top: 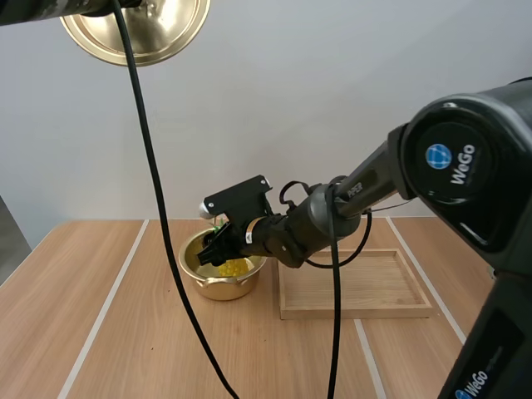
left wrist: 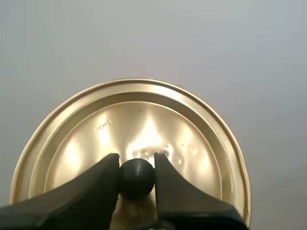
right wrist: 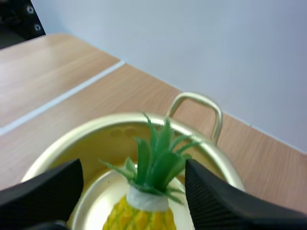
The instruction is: Open the pot, put the pineapple inside, and close it
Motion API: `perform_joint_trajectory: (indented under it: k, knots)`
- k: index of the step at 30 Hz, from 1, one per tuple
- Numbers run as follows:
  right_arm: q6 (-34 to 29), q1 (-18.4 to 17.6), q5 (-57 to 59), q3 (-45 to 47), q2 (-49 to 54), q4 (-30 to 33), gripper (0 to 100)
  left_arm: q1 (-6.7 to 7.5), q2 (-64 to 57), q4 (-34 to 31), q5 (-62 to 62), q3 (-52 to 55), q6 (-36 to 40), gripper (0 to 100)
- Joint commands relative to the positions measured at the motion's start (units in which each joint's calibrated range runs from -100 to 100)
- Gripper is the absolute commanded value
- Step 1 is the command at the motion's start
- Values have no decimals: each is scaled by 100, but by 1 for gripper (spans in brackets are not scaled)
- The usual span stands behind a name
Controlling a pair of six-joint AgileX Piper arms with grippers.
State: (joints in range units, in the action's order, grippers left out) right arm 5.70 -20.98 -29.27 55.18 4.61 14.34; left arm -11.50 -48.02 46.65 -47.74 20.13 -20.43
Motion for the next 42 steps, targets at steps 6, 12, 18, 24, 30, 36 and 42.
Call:
perform_joint_trajectory:
  k: [6,12,18,24,30,36,42]
  knots:
    - [23,-10,442,-486,591,62,100,-13,-39,62,57,-39,59,0]
    - [23,-10,768,-579,1093,19,100,-13,-39,62,57,-39,59,0]
    - [23,18,1116,-579,1765,-64,100,-13,-39,62,57,-39,59,0]
    - [23,368,1407,-595,2323,-64,100,-13,-39,62,57,-39,59,0]
    - [23,795,1835,-595,2652,-64,100,-13,-39,62,57,-39,59,0]
    - [23,1206,2203,-595,2992,-31,100,-13,-39,62,57,-39,59,0]
    - [23,1537,2448,-604,3414,-20,96,-13,-39,62,57,-39,59,0]
